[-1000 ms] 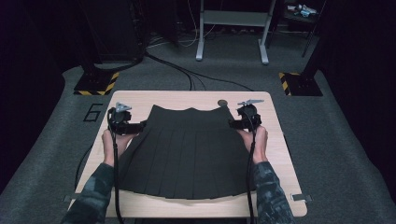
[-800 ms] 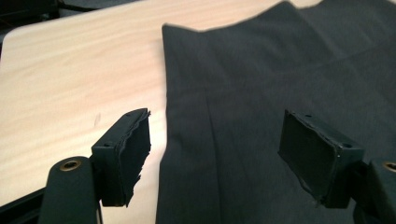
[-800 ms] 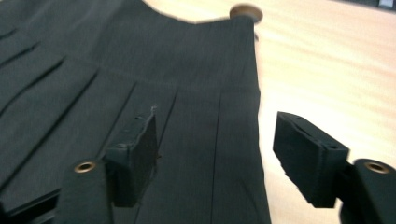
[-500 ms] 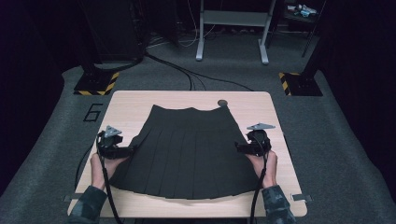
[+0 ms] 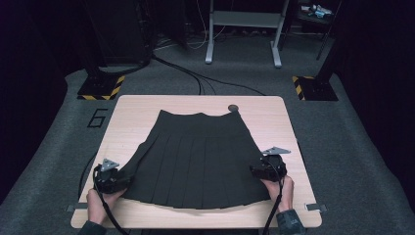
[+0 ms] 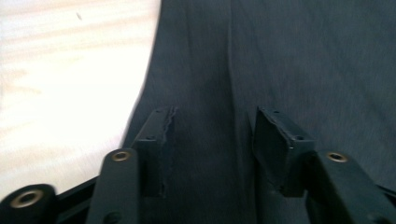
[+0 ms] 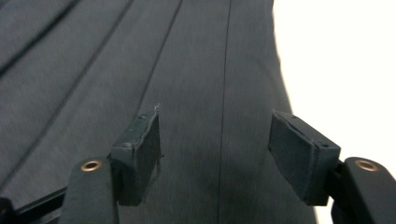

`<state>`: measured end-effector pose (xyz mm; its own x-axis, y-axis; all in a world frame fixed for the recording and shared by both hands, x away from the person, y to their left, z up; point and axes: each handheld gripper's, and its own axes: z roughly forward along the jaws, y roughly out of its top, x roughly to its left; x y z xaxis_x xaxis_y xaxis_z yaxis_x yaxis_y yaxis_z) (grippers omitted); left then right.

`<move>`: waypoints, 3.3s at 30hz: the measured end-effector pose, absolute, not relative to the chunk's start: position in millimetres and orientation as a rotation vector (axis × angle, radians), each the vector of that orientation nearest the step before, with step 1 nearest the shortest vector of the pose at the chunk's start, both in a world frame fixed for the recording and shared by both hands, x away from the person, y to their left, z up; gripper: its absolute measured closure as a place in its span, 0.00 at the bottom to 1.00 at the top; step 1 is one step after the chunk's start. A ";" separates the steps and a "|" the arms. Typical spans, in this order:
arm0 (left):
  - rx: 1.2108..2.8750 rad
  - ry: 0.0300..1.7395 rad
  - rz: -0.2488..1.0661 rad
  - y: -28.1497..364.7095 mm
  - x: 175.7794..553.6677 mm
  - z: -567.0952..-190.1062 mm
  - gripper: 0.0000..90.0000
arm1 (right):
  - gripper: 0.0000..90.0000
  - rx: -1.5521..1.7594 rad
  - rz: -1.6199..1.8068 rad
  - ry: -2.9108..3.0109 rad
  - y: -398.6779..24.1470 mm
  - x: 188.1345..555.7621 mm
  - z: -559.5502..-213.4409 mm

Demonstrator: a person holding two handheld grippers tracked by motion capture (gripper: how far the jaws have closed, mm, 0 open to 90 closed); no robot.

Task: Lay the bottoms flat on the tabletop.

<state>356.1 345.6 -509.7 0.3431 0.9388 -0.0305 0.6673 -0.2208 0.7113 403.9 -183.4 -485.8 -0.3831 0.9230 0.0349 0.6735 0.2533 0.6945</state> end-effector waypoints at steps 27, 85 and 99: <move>1.993 1.282 0.512 328.6 342.7 -490.8 0.45 | 0.41 1.505 0.903 2.140 -199.7 395.2 -500.6; 2.077 1.421 0.520 316.6 440.7 -521.0 0.04 | 0.00 1.556 0.714 2.247 -167.4 466.9 -514.6; 2.082 1.457 0.510 314.5 480.4 -518.7 0.04 | 0.00 1.542 0.699 2.251 -166.7 504.3 -514.0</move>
